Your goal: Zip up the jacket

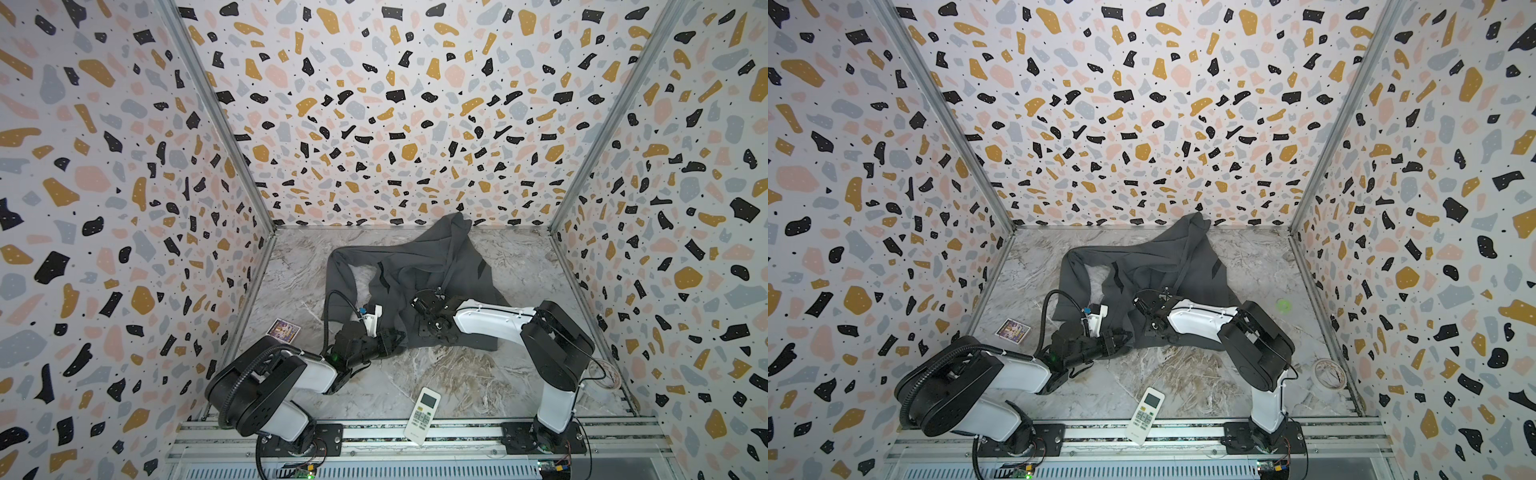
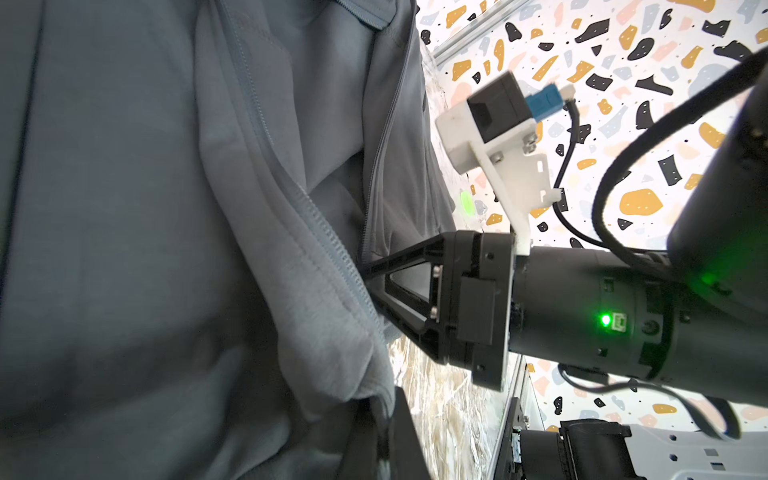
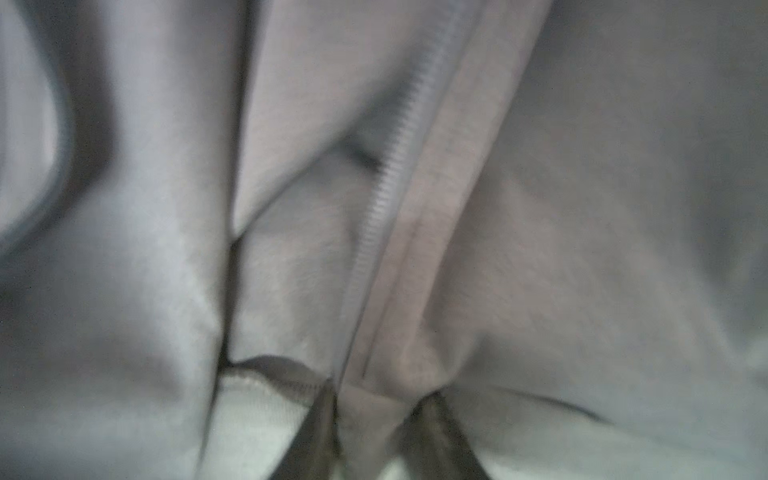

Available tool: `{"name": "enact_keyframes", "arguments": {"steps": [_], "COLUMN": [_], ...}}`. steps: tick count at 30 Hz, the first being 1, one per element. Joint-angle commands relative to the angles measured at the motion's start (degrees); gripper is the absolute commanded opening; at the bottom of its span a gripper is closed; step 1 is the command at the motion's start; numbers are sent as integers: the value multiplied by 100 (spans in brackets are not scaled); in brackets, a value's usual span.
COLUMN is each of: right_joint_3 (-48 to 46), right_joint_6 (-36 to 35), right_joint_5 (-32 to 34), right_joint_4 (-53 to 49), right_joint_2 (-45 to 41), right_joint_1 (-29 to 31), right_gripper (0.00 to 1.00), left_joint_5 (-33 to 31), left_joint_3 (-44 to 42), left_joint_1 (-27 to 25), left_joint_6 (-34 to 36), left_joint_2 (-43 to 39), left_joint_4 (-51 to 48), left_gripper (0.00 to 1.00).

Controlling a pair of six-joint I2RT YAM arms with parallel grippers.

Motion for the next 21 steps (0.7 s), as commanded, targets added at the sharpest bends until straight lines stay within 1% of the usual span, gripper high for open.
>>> {"name": "enact_keyframes", "arguments": {"steps": [1, 5, 7, 12, 13, 14, 15, 16, 17, 20, 21], "right_joint_3": [-270, -632, -820, -1137, -1186, -1243, -1326, -1400, -1501, -1827, -1972], "right_joint_6": [-1, -222, -364, -607, -652, -701, -779, -851, -908, -1054, -1076], "right_joint_5": [277, 226, 134, -24, -75, -127, -211, -281, -369, -813, -976], "right_joint_4": [-79, 274, 462, 637, 663, 701, 789, 877, 979, 1375, 1535], "right_joint_2": [-219, -700, -952, -1428, -1497, -1578, -1670, -1756, -1866, -2159, -2274], "right_joint_1": [6, 21, 20, -16, -29, -58, -72, -90, -108, -278, -355], "right_gripper": [25, 25, 27, 27, 27, 26, 25, 21, 16, 2, 0], "left_joint_5": [-33, -82, -102, -128, -115, -105, -103, -91, -91, -114, -138], "left_joint_3": [140, 201, 234, 296, 308, 322, 340, 359, 392, 457, 475], "left_joint_1": [24, 24, 20, 17, 16, 2, -18, -45, -99, -265, -319], "left_joint_6": [125, 190, 204, 204, 372, 395, 426, 460, 511, 605, 627], "left_joint_2": [64, 71, 85, 108, 108, 96, 83, 56, 7, -122, -167], "left_joint_4": [62, -64, -132, -231, -227, -241, -247, -259, -276, -257, -232], "left_gripper": [0, 0, 0, 0, 0, 0, 0, 0, 0, 0, 0]}}
